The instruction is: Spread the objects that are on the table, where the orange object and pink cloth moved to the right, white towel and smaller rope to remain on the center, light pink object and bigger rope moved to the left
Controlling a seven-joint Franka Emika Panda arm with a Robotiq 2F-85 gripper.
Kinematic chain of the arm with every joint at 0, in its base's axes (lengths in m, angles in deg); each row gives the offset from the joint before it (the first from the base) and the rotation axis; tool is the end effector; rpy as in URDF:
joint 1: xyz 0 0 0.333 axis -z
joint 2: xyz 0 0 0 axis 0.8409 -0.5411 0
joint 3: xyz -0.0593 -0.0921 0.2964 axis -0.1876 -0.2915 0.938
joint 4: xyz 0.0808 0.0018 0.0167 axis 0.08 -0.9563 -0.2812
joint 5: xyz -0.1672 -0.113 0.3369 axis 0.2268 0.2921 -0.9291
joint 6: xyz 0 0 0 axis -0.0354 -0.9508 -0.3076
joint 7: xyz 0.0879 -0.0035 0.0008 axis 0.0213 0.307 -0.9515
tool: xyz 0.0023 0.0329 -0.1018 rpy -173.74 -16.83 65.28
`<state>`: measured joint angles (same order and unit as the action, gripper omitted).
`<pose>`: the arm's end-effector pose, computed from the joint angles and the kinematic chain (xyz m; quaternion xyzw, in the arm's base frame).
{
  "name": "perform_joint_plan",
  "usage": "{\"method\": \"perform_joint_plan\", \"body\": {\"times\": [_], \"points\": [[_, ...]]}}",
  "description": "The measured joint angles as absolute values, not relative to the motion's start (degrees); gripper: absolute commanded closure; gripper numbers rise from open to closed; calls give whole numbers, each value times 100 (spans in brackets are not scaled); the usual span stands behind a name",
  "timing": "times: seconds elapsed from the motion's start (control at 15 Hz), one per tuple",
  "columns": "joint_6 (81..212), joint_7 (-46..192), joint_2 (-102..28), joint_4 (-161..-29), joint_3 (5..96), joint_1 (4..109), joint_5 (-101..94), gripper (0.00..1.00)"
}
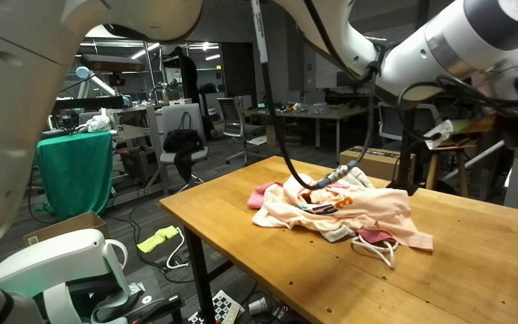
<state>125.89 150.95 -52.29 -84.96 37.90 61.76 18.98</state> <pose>0.6667 -0.2429 0.3860 0.6782 -0.6809 0.1436 0.2361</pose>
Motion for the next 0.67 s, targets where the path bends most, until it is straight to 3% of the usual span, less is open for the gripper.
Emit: {"method": "perform_joint_plan", "body": {"times": [0.67], "points": [[12364,13686,-4597,-9215,4994,5241,1335,0]]}}
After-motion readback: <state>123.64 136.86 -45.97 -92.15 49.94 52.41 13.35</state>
